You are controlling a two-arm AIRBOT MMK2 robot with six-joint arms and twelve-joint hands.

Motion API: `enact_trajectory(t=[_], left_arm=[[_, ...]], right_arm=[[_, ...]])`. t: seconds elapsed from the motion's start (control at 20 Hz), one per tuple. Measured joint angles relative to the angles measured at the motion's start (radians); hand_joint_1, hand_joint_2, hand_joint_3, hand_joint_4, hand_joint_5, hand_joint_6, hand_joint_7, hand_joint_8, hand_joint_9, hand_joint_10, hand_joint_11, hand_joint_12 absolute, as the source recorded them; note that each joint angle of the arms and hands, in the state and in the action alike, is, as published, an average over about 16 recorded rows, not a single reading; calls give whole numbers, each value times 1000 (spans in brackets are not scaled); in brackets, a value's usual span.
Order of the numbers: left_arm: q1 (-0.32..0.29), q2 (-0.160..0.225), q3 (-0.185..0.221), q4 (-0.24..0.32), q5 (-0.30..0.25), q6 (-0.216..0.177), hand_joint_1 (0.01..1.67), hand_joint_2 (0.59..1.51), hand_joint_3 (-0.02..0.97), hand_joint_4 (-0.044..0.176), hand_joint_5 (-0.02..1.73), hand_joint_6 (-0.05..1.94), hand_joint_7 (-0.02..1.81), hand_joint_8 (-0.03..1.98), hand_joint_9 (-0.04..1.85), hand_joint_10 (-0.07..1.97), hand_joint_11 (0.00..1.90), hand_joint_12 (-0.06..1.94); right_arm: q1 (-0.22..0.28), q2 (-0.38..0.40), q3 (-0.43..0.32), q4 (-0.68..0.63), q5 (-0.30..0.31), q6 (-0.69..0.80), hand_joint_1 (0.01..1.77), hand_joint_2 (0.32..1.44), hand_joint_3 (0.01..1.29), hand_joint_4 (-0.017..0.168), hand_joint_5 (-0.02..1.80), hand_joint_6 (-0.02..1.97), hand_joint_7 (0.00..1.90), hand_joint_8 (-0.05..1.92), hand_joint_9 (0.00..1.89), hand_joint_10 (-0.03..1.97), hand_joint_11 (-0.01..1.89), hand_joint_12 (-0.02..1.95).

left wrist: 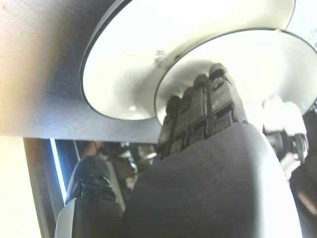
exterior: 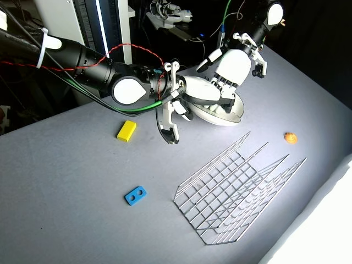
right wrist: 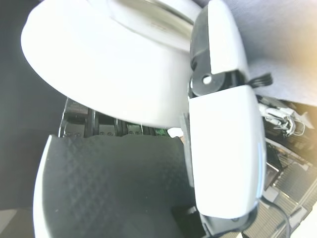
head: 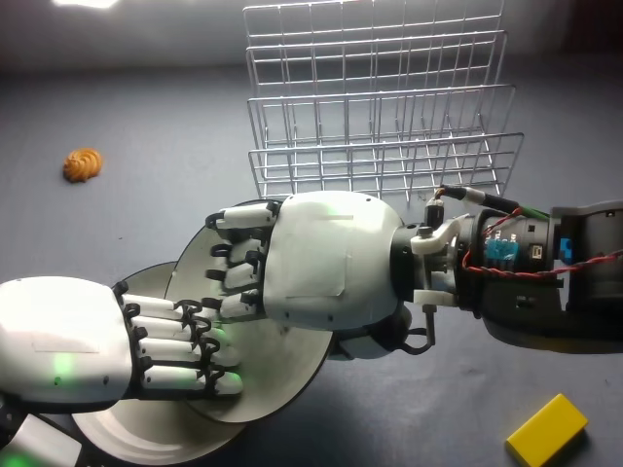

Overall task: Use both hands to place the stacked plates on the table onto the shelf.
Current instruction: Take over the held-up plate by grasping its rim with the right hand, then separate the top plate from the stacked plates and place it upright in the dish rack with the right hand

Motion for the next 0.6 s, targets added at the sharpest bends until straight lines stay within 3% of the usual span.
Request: enact_trajectory(t=[0.3, 0.6], left_arm=[[-8, 2, 11, 0, -10, 0, 16, 1185, 8, 0, 23, 18, -4, -12, 20, 1, 15, 8], [-53, 16, 53, 1, -24, 0, 16, 1184, 7, -1, 20, 19, 6, -4, 19, 7, 15, 6]], right_arm=[[-3, -9, 12, -3, 26, -8, 1110, 975, 12, 6, 703, 359, 750, 283, 800, 107, 402, 1294], [1, 0, 4, -4, 56, -6, 1110, 958, 11, 13, 819, 703, 876, 578, 1018, 114, 636, 1293]])
